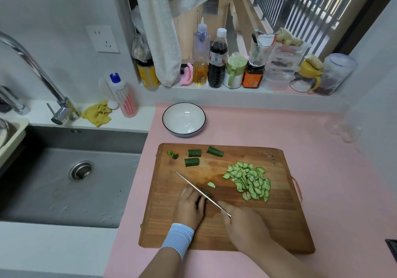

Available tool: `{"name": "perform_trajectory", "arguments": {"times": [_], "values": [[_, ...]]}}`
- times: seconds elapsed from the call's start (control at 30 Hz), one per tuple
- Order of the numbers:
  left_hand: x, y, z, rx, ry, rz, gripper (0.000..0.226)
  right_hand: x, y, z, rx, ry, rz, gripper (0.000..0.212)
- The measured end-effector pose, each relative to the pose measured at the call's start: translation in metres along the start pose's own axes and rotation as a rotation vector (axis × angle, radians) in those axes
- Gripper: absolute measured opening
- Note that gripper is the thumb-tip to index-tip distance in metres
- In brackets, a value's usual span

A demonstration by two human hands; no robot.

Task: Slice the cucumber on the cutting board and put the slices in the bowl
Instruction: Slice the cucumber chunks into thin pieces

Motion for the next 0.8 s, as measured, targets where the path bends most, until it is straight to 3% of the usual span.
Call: {"name": "perform_trajectory", "arguments": {"times": [0.27, 0.4, 0.6, 0.8], "values": [[0.001, 0.0, -0.001, -0.014, -0.004, 0.0, 0.003, 0.013, -0.008, 0.009, -0.039, -0.018, -0.037, 0.04], [0.0, 0.0, -0.001, -0.002, -0.028, 0.001, 0.013, 0.006, -0.004, 0.009, -0.068, 0.008, -0.095, 0.038], [0.002, -0.001, 0.0, -0.021, -0.033, 0.004, 0.011, -0.007, -0.001, -0.004, -0.077, -0.006, -0.108, 0.024], [0.008, -0.002, 0.008, -0.045, 0.024, -0.003, 0.009, -0.01, -0.002, -0.002, -0.077, -0.044, -0.11, 0.022]]}}
Point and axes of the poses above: each hand's wrist, its own x-axis away from the middle knuckle, its own y-axis out of the palm, z = x × y, the point moved 8 cm from there along -x, towards the middle knuckle, and after that the axes turned 14 degrees about y, right-handed, at the moved point
